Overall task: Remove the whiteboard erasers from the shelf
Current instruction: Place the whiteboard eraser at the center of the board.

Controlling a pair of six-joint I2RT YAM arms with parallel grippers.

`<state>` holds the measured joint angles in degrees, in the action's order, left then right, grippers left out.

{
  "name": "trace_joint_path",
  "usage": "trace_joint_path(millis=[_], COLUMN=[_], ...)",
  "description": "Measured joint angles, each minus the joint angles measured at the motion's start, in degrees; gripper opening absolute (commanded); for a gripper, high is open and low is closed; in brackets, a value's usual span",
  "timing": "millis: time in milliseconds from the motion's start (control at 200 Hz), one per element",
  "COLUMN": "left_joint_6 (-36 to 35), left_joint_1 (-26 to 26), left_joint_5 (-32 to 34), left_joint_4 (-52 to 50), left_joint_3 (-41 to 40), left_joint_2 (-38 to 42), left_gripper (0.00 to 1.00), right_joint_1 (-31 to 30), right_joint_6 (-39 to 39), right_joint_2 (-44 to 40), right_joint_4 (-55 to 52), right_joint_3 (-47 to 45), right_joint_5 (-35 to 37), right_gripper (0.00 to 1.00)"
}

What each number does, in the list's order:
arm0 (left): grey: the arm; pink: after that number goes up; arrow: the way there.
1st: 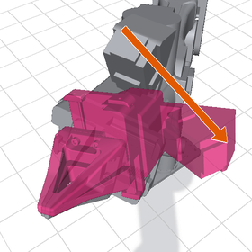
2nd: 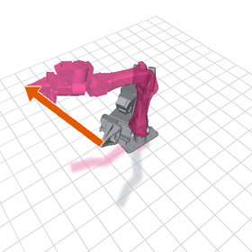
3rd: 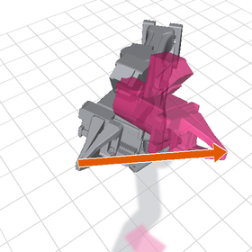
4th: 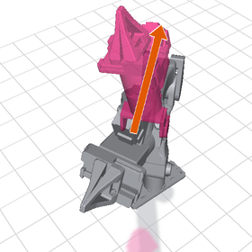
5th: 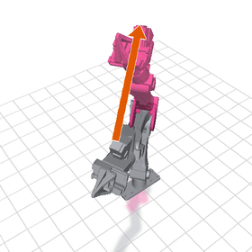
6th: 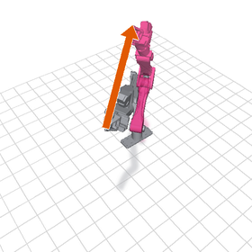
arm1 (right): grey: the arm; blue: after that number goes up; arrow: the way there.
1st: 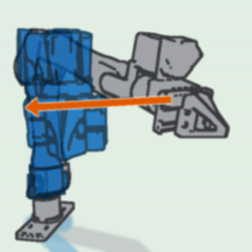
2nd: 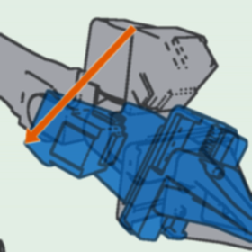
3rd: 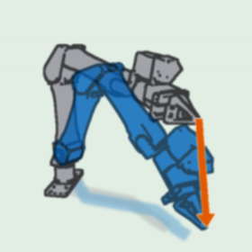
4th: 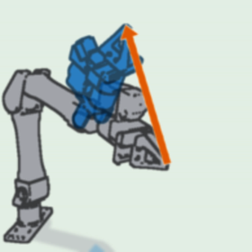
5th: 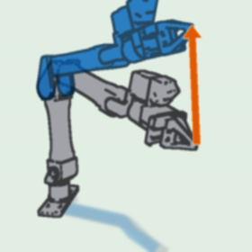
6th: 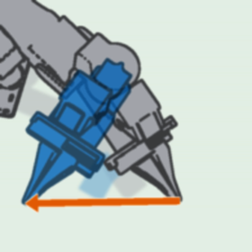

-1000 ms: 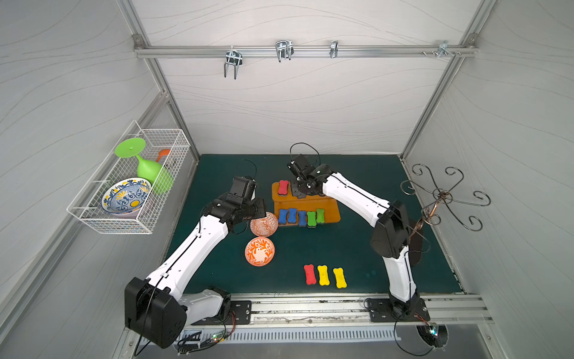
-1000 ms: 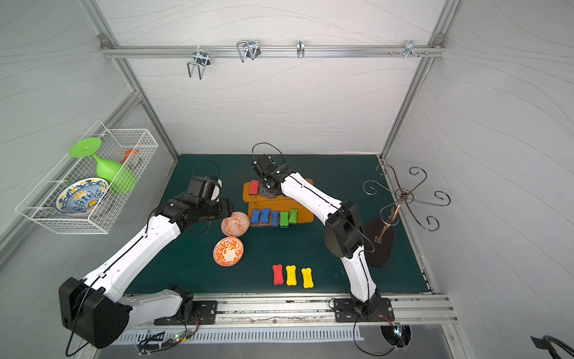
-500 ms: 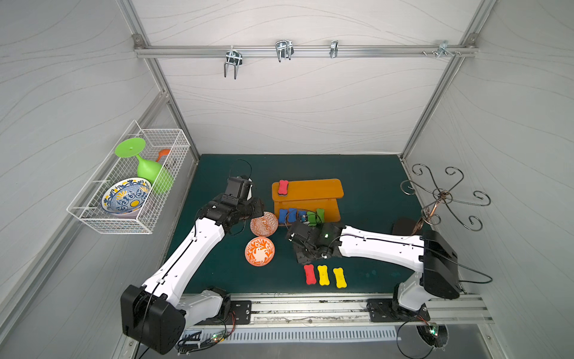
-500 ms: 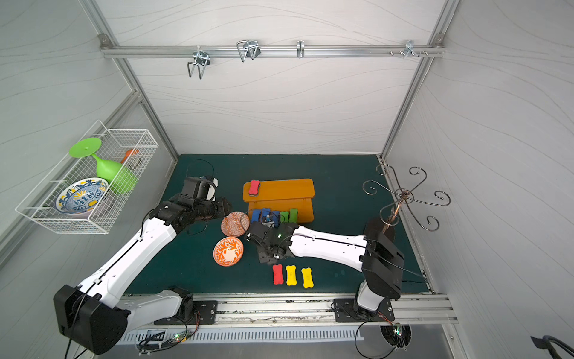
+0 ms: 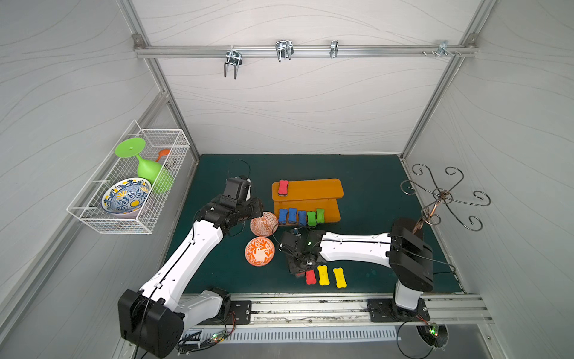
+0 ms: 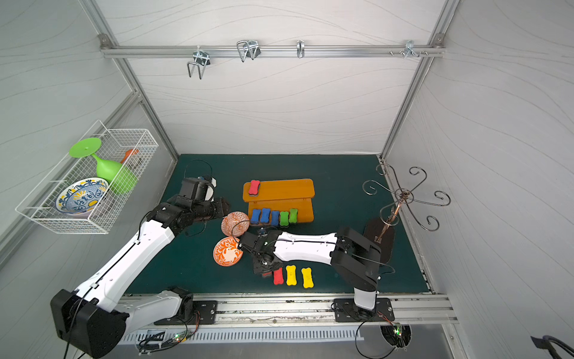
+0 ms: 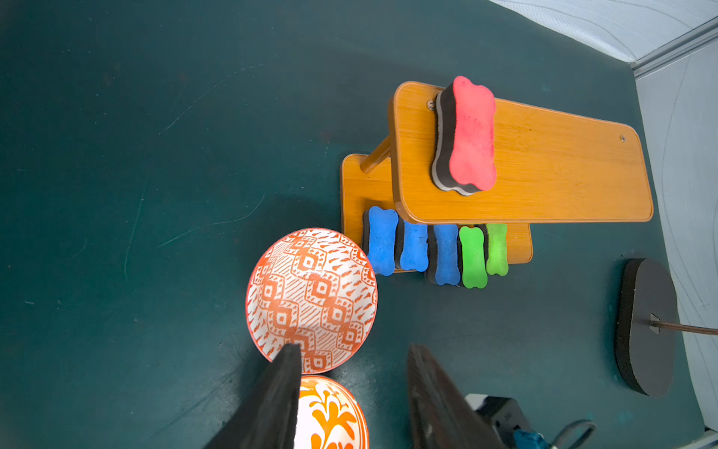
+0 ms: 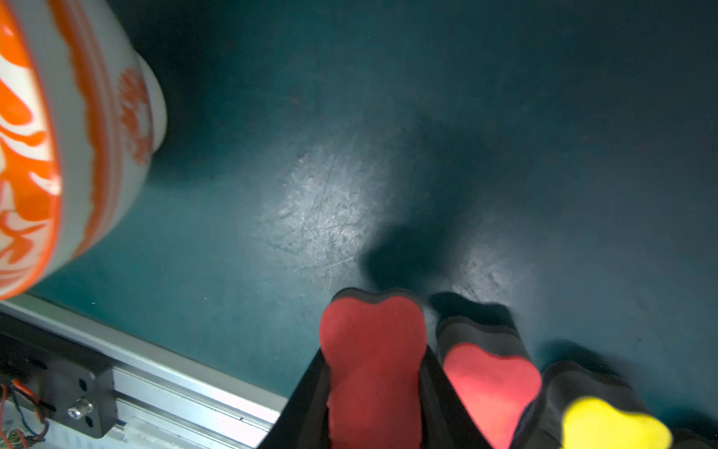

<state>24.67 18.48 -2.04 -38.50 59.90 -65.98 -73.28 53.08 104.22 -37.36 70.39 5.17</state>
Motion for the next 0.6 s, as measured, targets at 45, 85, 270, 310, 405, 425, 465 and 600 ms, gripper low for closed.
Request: trace_joint_path(millis=[45, 85, 270, 310, 405, 425, 465, 600], left_joint_6=[0.0, 0.0, 0.0, 0.0, 0.0, 0.0, 0.0, -0.4], left_joint_1=[0.0, 0.0, 0.0, 0.0, 0.0, 0.0, 0.0, 0.0], left_joint_5=[0.0, 0.0, 0.0, 0.0, 0.2, 0.2, 0.2, 0.9], left_joint_4=[0.0, 0.0, 0.0, 0.0, 0.0, 0.0, 0.0, 0.0], left_joint_3=[0.0, 0.0, 0.0, 0.0, 0.0, 0.0, 0.0, 0.0], left_joint_2=[0.0, 0.0, 0.0, 0.0, 0.0, 0.0, 0.0, 0.0], left_gripper=[0.48, 0.48, 0.48, 0.48, 0.48, 0.48, 0.48, 0.48], right_joint_1=[-0.1, -0.2, -0.2, -0.2, -0.2, -0.2, -0.2, -0.2], right_joint_6=[0.1, 0.3, 0.5, 0.4, 0.3, 0.3, 0.2, -0.4], right_joint_2=[0.3, 0.4, 2.3, 2.9, 3.5, 3.5, 3.5, 2.3], right_joint_4=[0.0, 0.0, 0.1, 0.1, 0.1, 0.0, 0.0, -1.2], right_joint_3=[-0.2, -0.3, -0.3, -0.2, 0.0, 0.1, 0.2, 0.9], right_joint_5=[-0.3, -0.6, -2.6, -2.9, -3.7, -3.8, -3.8, -2.6], right_gripper=[0.36, 0.38, 0.41, 0.42, 0.46, 0.47, 0.49, 0.55])
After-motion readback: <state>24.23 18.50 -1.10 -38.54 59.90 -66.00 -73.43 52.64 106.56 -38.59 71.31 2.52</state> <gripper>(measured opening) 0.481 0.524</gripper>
